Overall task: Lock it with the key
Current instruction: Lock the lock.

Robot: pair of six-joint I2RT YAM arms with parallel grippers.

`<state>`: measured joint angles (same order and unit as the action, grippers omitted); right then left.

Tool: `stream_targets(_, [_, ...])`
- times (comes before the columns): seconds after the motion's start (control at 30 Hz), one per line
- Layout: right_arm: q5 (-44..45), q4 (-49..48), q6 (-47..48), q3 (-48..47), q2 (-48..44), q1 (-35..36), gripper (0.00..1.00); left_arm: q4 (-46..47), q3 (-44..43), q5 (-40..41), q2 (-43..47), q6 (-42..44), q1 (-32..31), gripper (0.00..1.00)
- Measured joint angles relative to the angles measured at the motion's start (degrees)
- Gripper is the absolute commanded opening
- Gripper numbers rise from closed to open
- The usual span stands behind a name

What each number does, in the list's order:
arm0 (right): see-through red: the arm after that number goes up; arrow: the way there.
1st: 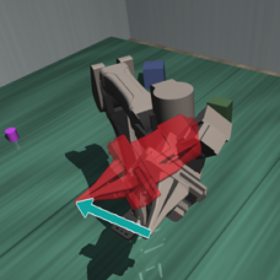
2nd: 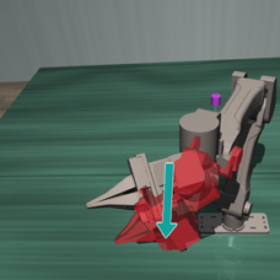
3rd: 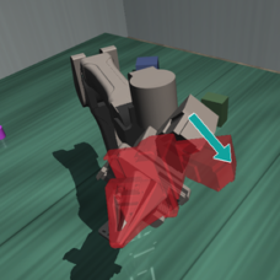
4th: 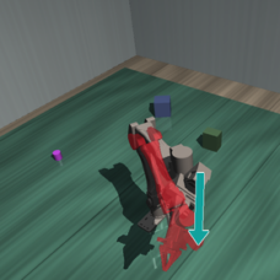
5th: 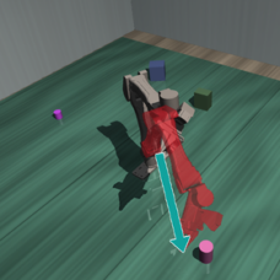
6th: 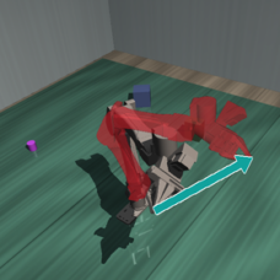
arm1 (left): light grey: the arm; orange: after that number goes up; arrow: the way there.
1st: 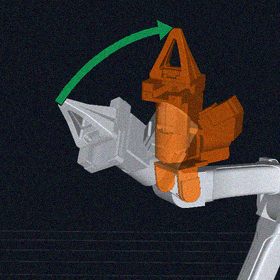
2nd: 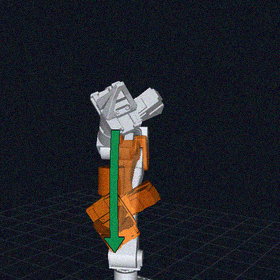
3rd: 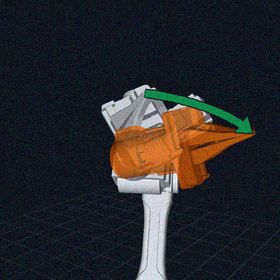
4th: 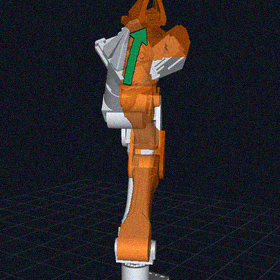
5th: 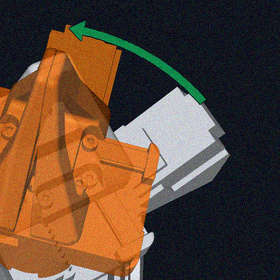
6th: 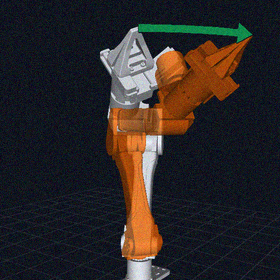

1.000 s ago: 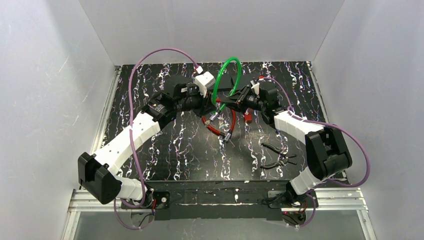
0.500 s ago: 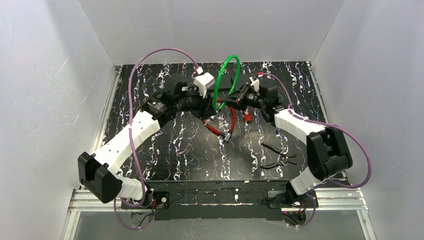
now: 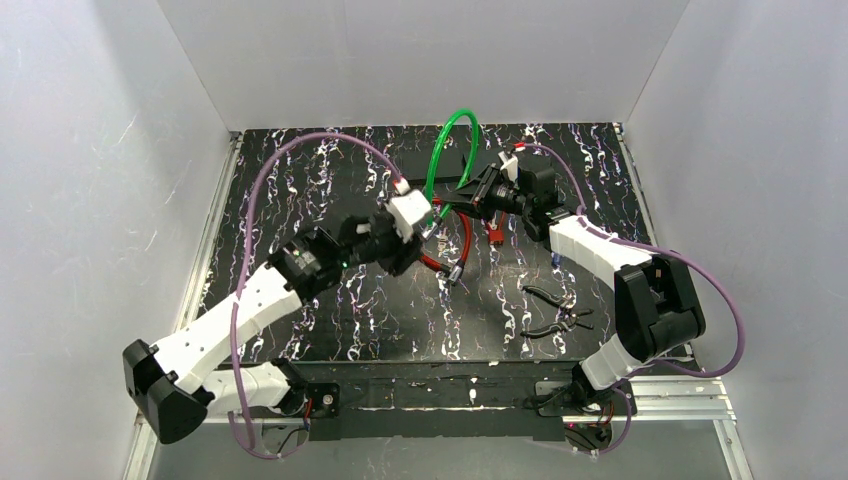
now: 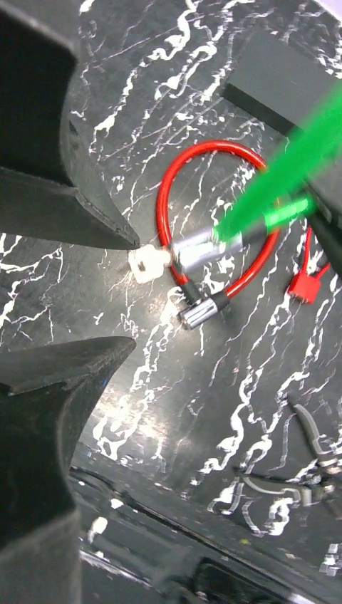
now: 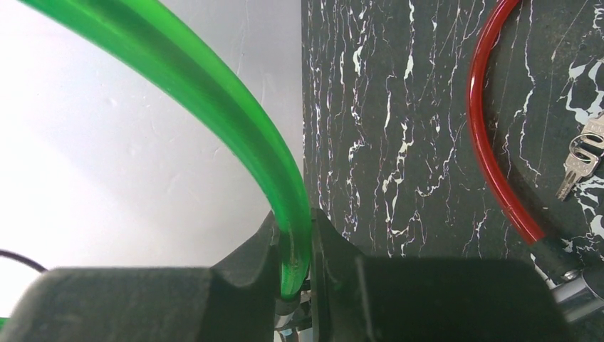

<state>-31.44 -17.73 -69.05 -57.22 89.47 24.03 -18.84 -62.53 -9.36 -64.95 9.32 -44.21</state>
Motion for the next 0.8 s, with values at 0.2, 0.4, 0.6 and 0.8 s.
stream_targets(0.2, [0.1, 0.1, 0.1, -0.1, 0.0, 0.0, 0.01, 2.8, 3.0, 9.9, 0.3, 8.2, -8.1, 0.48])
stream_targets(0.4, [0.1, 0.1, 0.1, -0.1, -0.1, 0.0, 0.01, 4.6, 2.7, 17.1, -2.0, 11.8, -9.7, 0.44])
stream_targets(0.6, [0.1, 0.1, 0.1, -0.1, -0.1, 0.0, 0.01, 4.9, 2.7, 21.0, -5.0, 13.7, -10.7, 0.36])
stream_targets(0.8, [0.1, 0.0, 0.0, -0.1, -0.1, 0.0, 0.01, 3.3, 1.4, 22.8, -5.7, 12.8, -10.7, 0.16])
